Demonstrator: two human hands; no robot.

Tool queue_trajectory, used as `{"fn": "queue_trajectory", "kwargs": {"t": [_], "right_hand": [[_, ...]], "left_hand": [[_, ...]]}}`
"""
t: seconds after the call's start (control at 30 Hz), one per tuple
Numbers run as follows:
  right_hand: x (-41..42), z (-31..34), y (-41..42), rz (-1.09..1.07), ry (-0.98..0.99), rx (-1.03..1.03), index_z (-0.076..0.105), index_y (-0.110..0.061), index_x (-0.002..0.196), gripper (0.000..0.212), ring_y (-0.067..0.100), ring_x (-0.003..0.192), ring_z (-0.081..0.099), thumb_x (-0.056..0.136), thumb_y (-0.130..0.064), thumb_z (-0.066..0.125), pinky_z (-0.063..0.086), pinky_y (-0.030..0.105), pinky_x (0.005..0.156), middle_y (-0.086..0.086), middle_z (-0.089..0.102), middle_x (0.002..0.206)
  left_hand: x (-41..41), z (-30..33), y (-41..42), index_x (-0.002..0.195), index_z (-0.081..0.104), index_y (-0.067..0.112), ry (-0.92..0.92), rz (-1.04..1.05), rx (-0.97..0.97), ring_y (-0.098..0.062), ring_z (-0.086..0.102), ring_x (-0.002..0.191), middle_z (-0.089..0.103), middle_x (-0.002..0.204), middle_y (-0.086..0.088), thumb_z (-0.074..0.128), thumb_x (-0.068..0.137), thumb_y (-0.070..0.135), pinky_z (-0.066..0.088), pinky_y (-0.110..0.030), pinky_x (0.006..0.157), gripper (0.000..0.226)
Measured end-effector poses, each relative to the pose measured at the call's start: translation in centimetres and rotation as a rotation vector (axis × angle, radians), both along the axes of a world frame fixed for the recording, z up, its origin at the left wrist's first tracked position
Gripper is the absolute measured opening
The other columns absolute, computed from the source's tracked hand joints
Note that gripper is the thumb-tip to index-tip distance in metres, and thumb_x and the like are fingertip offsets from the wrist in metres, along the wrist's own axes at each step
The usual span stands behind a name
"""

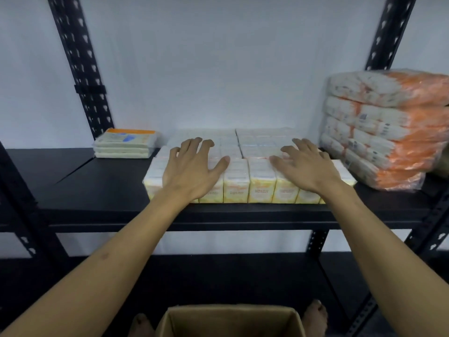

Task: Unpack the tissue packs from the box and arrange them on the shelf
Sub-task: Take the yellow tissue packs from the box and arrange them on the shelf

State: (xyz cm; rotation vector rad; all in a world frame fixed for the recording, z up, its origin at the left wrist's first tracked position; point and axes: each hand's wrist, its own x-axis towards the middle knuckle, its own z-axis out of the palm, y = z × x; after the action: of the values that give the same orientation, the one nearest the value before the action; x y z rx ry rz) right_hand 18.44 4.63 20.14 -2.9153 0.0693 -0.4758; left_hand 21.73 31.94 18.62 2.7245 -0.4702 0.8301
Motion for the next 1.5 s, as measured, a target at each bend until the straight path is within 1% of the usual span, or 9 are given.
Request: {"fn": "queue_trajectory", "kwargs": {"t": [0.1,0.2,0.6,0.8,1.0,1.2,1.27,1.4,1.5], "right_hand": [[-1.3,-0.8,0.3,-0.001,-0.130,-0.060,0.066,-0.024,0.121,0.063,0.024,0.135,0.040,0.099,-0.065,0.024,0.028,0.050,0.108,0.004,0.058,0.138],[-2.1,-1.6,0.3,-0.007,-0.274,-0.087,0.069,-0.019,0.100,0.061,0.025,0.111,0.048,0.100,-0.063,0.027,0.031,0.046,0.097,0.000,0.066,0.109],[-3.8,-5.9,0.1,0.064,-0.601,0.103,0.058,-0.017,0.107,0.049,0.019,0.103,0.044,0.095,-0.063,0.046,0.028,0.037,0.089,-0.003,0.057,0.108],[-4.8,-5.5,0.1,0.072,-0.526,0.014,0.058,-0.019,0.109,0.051,0.019,0.104,0.046,0.095,-0.066,0.042,0.030,0.038,0.088,-0.006,0.057,0.112],[-3.0,1.1,0.6,0.071,-0.363,0.101,0.053,-0.016,0.077,0.048,0.024,0.089,0.050,0.104,-0.052,0.035,0.041,0.046,0.087,-0.001,0.057,0.085],[-0.7,0.5,0.7,-0.018,0.042,0.097,0.053,-0.015,0.071,0.057,0.027,0.077,0.059,0.101,-0.057,0.030,0.040,0.036,0.068,0.003,0.061,0.076],[-1.1,0.1,0.8,-0.032,-0.045,0.120,0.054,-0.012,0.064,0.057,0.028,0.071,0.059,0.098,-0.054,0.035,0.038,0.035,0.064,0.004,0.061,0.068],[-2.0,-1.0,1.3,-0.053,-0.315,0.080,0.064,-0.012,0.073,0.053,0.025,0.068,0.053,0.100,-0.049,0.038,0.040,0.044,0.094,0.002,0.061,0.068],[-1.8,-2.2,1.4,-0.095,-0.495,0.018,0.063,-0.012,0.078,0.045,0.026,0.071,0.051,0.100,-0.044,0.041,0.036,0.044,0.092,0.002,0.060,0.071]], "left_hand": [[-1.3,-0.5,0.1,0.131,0.059,0.029,-0.044,0.020,0.032,-0.022,0.053,0.122,0.064,0.131,0.002,0.028,0.099,0.068,0.032,-0.041,0.102,0.059],[-2.2,-1.0,-0.1,0.115,0.069,0.024,-0.151,0.052,0.038,-0.023,0.061,0.100,0.072,0.103,0.002,0.033,0.100,0.065,0.034,-0.041,0.095,0.056],[-3.8,-4.8,-0.2,0.108,0.070,0.020,-0.392,0.044,-0.118,-0.021,0.057,0.097,0.066,0.104,0.001,0.057,0.093,0.063,0.034,-0.040,0.095,0.048],[-4.6,-4.6,0.1,0.110,0.069,0.020,-0.381,0.019,-0.096,-0.022,0.058,0.101,0.066,0.111,0.001,0.054,0.093,0.067,0.038,-0.042,0.093,0.052],[-3.4,2.8,-0.6,0.095,0.066,0.020,-0.047,0.044,-0.091,-0.020,0.057,0.094,0.063,0.091,0.005,0.039,0.098,0.066,0.039,-0.036,0.075,0.054],[-1.3,1.7,-1.6,0.109,0.065,0.019,0.182,0.065,0.056,-0.027,0.055,0.109,0.066,0.108,-0.004,0.028,0.102,0.058,0.035,-0.045,0.096,0.055],[-1.5,1.3,-1.5,0.096,0.069,0.018,0.154,0.084,0.072,-0.024,0.058,0.098,0.067,0.093,0.000,0.024,0.102,0.059,0.034,-0.044,0.096,0.061],[-2.1,0.9,-1.6,0.070,0.060,0.017,0.052,0.067,-0.014,-0.023,0.059,0.076,0.063,0.073,0.004,0.028,0.104,0.053,0.039,-0.040,0.086,0.059],[-2.1,0.1,-1.5,0.084,0.067,0.016,-0.103,0.088,-0.004,-0.023,0.061,0.085,0.068,0.083,0.001,0.032,0.104,0.052,0.041,-0.043,0.089,0.054]]}}
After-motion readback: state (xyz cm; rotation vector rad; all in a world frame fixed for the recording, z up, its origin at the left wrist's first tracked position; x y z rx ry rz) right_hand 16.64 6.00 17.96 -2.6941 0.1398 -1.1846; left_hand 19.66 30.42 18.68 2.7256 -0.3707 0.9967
